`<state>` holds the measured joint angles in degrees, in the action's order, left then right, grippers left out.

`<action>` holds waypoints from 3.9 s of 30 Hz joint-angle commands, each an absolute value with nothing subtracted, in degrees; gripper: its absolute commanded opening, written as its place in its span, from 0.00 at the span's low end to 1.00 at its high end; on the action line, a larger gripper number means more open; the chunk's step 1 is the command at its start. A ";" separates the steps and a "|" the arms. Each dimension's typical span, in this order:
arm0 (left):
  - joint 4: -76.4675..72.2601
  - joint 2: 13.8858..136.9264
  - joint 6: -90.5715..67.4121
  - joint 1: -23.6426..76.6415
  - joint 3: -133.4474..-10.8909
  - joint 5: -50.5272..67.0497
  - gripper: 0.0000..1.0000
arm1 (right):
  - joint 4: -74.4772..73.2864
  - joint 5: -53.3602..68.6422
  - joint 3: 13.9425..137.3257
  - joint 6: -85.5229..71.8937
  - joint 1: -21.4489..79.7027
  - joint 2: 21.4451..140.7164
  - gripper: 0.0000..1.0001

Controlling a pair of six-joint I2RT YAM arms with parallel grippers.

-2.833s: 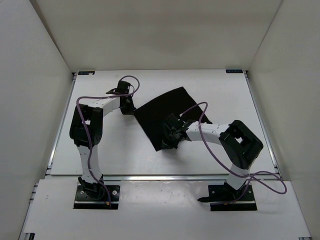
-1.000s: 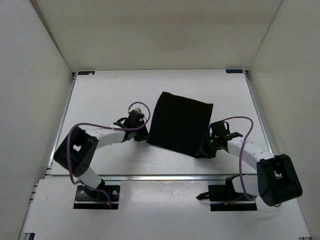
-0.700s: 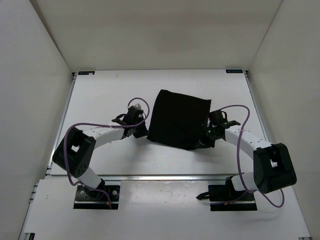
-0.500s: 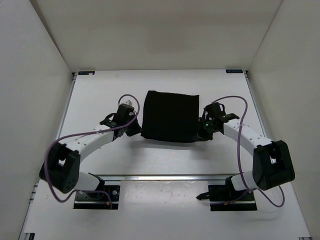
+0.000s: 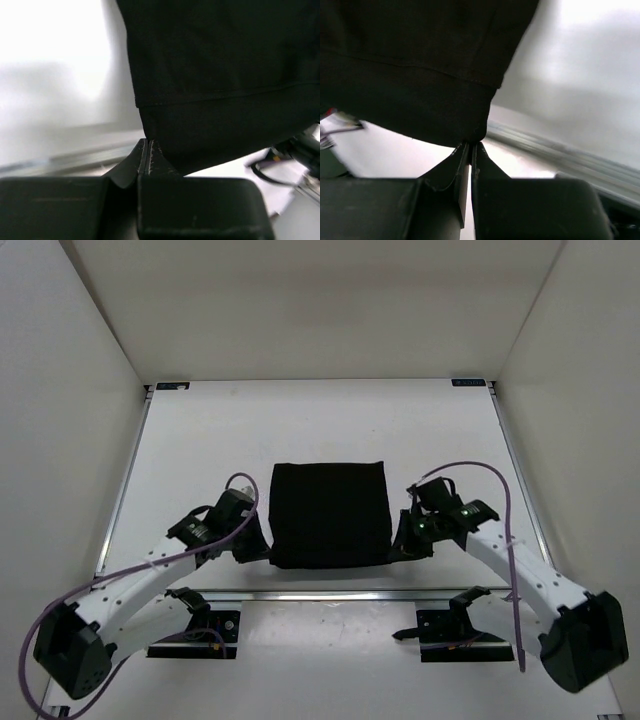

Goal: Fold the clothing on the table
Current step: Fold the skirt

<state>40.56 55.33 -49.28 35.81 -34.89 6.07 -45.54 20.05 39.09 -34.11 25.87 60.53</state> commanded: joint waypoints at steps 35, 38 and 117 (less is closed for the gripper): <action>37.36 80.76 -43.95 16.80 -59.93 16.87 0.00 | -50.63 25.31 62.82 -24.17 9.06 82.16 0.00; 36.91 85.42 -42.63 15.91 -63.27 17.14 0.00 | -49.13 24.88 67.22 -24.43 8.27 86.73 0.00; 14.85 103.01 -42.72 22.94 -54.14 17.05 0.00 | -43.51 24.87 96.93 -29.17 33.04 111.52 0.00</action>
<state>15.75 102.67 -43.13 23.46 -55.48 17.32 -46.63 24.47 92.84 -25.30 31.14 109.40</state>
